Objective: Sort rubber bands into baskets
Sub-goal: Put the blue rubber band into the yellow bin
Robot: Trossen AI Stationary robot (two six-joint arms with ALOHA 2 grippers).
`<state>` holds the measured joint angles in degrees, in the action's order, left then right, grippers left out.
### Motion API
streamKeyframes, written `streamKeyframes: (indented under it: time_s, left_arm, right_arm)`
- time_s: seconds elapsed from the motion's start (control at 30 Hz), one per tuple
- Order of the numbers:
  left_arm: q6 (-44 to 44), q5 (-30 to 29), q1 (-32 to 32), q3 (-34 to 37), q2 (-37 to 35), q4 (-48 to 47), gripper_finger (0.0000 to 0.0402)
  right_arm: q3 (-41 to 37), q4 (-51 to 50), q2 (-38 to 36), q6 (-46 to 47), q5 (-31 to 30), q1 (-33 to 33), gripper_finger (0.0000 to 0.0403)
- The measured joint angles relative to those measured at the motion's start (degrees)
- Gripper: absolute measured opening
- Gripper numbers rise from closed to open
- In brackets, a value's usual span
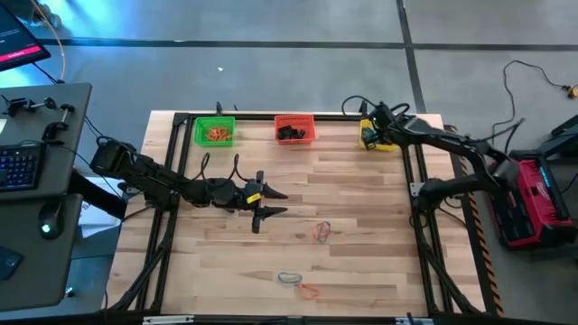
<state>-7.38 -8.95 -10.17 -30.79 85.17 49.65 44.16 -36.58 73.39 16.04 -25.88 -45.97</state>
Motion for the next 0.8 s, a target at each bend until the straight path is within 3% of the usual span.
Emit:
streamKeyframes:
  time_s: [0.3,0.53,0.8]
  left_arm:
    - [0.0,0.0,0.0,0.0,0.0,-0.1,0.017]
    - [-0.1,0.0,0.0,0.0,0.0,-0.2,0.017]
    - [-0.4,0.0,0.0,0.0,0.0,-0.3,0.017]
  right_arm:
    - [0.0,2.1,8.7,-0.5,0.2,-4.2,0.0]
    - [0.0,3.0,10.6,-1.4,0.0,-5.1,0.0005]
    - [0.0,3.0,10.6,-3.0,-0.1,-5.2,0.0112]
